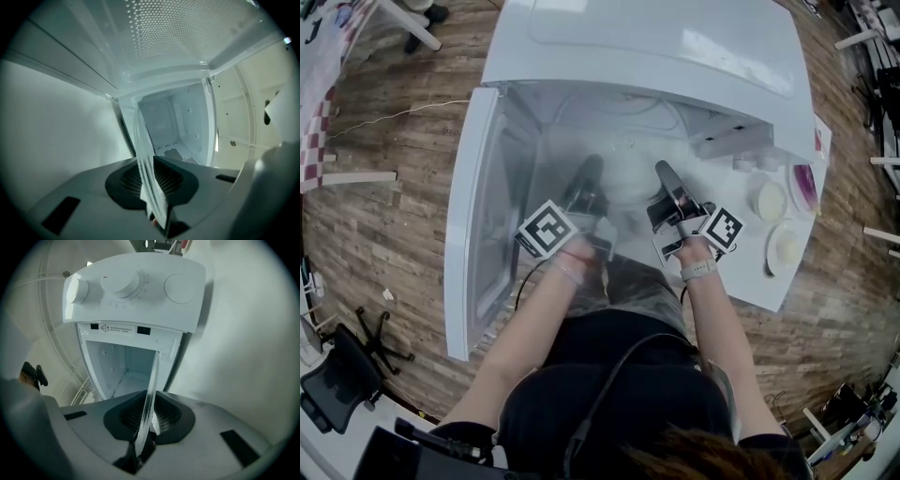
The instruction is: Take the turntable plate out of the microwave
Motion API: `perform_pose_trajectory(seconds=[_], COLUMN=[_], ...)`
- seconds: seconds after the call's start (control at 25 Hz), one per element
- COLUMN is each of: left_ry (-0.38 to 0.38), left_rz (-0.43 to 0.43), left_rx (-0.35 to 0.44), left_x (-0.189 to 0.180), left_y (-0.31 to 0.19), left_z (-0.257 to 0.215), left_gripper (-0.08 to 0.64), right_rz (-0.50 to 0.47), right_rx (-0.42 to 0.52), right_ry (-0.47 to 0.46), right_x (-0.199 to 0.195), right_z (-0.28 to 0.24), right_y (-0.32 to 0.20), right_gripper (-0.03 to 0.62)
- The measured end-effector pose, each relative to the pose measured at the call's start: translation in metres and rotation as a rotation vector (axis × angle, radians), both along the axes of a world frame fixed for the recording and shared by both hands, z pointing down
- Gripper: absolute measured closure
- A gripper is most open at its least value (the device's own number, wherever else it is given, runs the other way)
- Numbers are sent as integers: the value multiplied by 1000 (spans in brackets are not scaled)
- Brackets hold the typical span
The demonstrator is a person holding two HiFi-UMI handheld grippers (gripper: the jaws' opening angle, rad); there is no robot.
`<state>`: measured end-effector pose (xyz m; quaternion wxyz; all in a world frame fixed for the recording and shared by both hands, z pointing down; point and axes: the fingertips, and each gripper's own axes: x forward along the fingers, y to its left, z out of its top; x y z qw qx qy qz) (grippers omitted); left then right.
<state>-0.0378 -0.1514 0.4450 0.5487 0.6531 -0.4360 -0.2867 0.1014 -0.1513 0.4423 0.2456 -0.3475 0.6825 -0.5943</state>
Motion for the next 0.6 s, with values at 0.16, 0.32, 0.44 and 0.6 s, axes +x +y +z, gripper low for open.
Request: perform_pose_trajectory(seconds=[0.16, 0.32, 0.44, 0.6], left_ry=[10, 15, 13, 19], left_rz=[1, 6, 15, 25], left_rx=[2, 9, 12, 15], left_x=[-1, 0, 1, 0], left_y=[6, 12, 18, 25], left_z=[-1, -2, -2, -3], left_gripper=[509, 509, 510, 511], right_rz=[-15, -14, 0, 18], right_rx=[25, 33, 27, 16], right_ry=[21, 7, -9, -36], right_x=[-1, -1, 0, 1], right_z=[-4, -4, -3, -3], right_y=[4, 11, 18, 26], right_gripper=[540, 540, 540, 541])
